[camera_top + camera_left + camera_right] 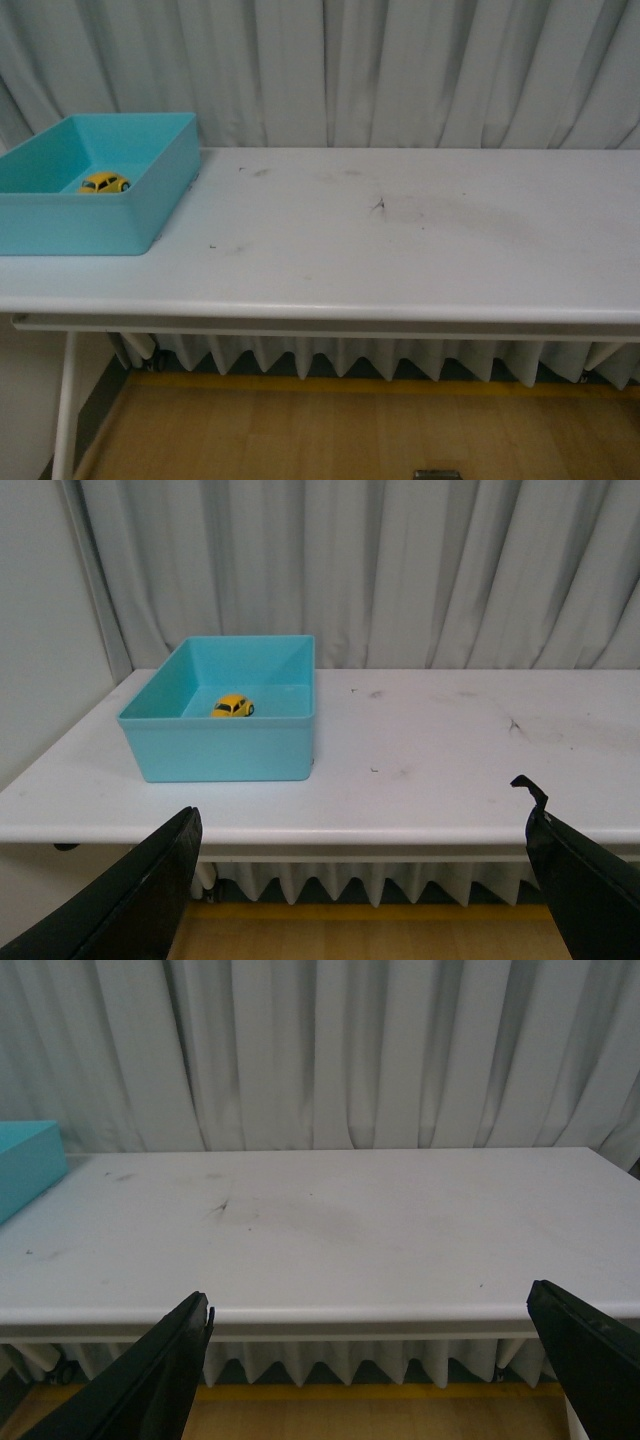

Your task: Wind up and store yellow beetle toy

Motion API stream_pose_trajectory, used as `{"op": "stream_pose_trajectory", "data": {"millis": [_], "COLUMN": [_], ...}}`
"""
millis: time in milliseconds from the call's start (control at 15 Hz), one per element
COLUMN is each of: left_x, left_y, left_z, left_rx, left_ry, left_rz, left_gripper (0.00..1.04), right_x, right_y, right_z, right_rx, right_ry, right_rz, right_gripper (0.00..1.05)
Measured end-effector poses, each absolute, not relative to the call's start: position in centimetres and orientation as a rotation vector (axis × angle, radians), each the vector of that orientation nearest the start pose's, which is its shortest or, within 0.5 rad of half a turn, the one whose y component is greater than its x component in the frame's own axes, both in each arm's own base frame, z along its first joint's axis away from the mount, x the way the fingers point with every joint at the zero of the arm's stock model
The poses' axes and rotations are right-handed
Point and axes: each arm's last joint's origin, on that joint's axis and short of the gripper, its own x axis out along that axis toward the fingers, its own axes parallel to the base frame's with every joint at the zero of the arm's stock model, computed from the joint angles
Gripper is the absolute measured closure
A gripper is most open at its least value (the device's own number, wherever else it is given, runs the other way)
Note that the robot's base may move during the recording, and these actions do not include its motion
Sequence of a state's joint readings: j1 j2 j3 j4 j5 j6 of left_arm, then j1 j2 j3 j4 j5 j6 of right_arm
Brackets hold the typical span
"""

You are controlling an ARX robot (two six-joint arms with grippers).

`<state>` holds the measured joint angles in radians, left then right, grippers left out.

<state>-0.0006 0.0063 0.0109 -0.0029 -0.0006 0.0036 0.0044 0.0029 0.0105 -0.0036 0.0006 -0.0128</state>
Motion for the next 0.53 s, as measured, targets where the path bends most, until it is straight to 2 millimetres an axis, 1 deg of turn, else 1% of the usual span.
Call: {"op": "stream_pose_trajectory", "data": {"millis": [532], "left_x": [9.74], "left_y": [0.00], "left_z": [16.65], "left_rx": [0.003], "left_ry": [-0.002], "left_rz": [0.000], "left_gripper": [0.07], "right_x": [9.72], "right_y": [0.04], "right_z": [16.67], "right_rx": [-0.013], "right_ry": [-0.006], "right_rz": [0.004], "right_gripper": [0.07]}}
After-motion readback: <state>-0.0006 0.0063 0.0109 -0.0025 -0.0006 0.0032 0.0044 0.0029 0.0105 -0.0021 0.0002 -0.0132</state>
